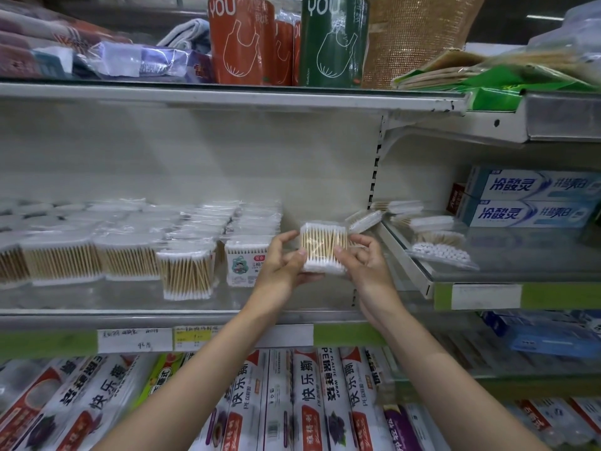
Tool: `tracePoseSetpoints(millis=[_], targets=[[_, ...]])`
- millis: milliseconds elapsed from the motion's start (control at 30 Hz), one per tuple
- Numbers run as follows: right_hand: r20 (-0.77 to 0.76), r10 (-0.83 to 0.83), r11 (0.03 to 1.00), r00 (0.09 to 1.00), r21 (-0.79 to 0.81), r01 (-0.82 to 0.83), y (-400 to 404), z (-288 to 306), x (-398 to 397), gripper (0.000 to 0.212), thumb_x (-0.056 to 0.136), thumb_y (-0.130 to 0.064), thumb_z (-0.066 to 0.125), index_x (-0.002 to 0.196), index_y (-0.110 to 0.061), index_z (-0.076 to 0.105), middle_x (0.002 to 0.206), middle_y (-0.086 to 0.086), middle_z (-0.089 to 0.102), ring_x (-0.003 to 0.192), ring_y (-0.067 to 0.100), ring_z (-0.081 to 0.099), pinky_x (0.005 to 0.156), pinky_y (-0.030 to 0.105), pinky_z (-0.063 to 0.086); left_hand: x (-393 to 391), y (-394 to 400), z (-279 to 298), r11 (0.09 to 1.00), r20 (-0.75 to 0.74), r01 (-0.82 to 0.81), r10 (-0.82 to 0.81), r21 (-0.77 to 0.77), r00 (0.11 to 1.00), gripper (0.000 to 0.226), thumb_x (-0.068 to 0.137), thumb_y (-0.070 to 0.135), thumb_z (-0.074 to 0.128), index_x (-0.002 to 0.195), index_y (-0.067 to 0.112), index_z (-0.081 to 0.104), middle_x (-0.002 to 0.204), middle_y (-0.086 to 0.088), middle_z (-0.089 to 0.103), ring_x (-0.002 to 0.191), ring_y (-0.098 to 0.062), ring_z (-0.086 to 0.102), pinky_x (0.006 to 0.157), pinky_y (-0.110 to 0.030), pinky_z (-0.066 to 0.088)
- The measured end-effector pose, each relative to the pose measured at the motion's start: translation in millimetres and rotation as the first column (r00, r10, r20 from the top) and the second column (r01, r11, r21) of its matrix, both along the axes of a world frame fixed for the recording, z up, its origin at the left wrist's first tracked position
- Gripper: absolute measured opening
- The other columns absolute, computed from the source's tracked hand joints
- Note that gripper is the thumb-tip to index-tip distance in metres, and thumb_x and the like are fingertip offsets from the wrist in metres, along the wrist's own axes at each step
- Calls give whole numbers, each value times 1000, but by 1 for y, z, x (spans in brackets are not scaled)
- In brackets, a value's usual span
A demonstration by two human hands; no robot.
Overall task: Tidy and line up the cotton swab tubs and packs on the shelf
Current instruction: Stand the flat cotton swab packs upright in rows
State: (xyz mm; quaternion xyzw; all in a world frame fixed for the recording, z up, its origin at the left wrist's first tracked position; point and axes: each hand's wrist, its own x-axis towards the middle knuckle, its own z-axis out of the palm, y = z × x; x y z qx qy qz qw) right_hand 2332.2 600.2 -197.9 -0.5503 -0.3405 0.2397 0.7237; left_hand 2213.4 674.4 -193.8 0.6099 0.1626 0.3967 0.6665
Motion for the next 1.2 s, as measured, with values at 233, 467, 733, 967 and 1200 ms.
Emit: tracePoseSetpoints(millis=[233, 467, 733, 967, 1200], targets=[[-89, -18, 999, 996, -29, 16, 0, 3, -1, 40, 92, -25, 56, 127, -11, 43, 94, 0, 64, 75, 11, 60, 58, 22, 45, -2, -2, 4, 999, -10, -11, 11, -35, 1000, 25, 96, 10, 47, 121, 8, 43, 83, -12, 69, 59, -21, 67, 54, -25, 56], [-31, 129, 988, 991, 84, -126, -10, 5, -4, 20, 89, -13, 57, 108, -9, 58, 98, 5, 67, 92, 19, 61, 85, 33, 48, -4, -8, -2, 930, 27, -171, 172, 327, 985, 19, 91, 4, 54, 92, 22, 48, 91, 7, 56, 80, -1, 58, 70, -23, 53], [-12, 202, 974, 979, 109, -199, -12, 10, -6, 14, 87, -8, 57, 102, -8, 57, 96, 4, 67, 91, 20, 63, 89, 38, 51, -12, -9, 0, 830, 34, -247, 266, 500, 963, 29, 89, 3, 56, 96, 31, 52, 104, 3, 55, 89, -2, 57, 79, -20, 49], [281, 203, 979, 938, -75, -190, 13, 26, -34, 13, 84, -10, 66, 96, -11, 61, 93, 1, 68, 87, 13, 66, 75, 21, 55, -61, 9, 35, 584, -56, -326, 540, 743, 840, 56, 76, 58, 55, 126, 40, 35, 84, 7, 50, 75, -11, 56, 65, -26, 50], [586, 160, 935, 794, -347, 68, 48, 16, -65, 22, 80, -19, 73, 79, -24, 51, 76, -12, 54, 73, 8, 53, 72, 22, 45, -95, 42, 37, 242, -191, -41, 847, 969, 496, 36, 81, 46, 64, 108, 22, 65, 111, -6, 51, 117, -27, 38, 96, -42, 31]])
